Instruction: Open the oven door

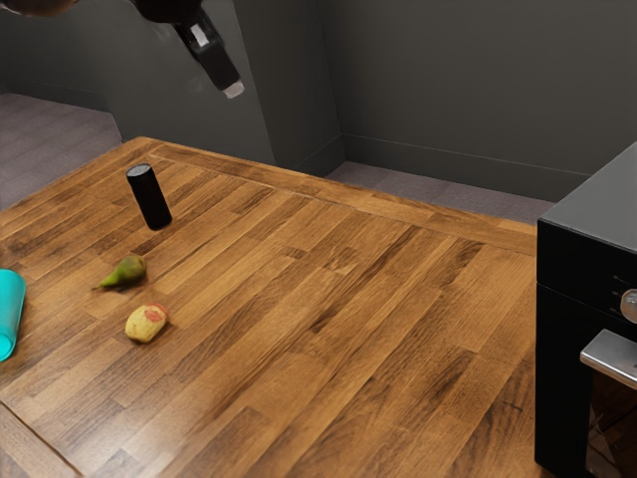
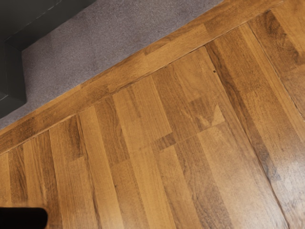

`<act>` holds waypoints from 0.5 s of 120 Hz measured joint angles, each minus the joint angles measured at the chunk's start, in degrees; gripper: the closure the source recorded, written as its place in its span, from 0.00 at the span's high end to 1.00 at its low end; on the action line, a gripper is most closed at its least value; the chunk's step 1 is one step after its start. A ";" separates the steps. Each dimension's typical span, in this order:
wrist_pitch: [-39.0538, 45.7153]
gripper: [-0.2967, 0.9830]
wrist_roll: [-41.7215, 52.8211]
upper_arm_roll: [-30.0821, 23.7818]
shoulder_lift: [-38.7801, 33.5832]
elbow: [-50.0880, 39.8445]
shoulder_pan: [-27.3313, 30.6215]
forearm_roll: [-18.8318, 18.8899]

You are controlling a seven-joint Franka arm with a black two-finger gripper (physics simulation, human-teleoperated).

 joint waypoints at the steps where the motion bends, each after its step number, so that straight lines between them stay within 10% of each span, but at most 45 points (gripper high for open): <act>1: 0.72 0.76 0.71 -0.88 0.59 0.00 -1.75 0.47; 13: 7.10 0.75 8.44 -6.43 1.83 -1.34 -31.82 3.70; 29: 11.05 0.75 16.75 -2.93 -8.88 -13.43 -47.90 -1.93; 60: 19.90 0.75 28.52 -1.08 -11.89 -29.54 -37.47 -11.26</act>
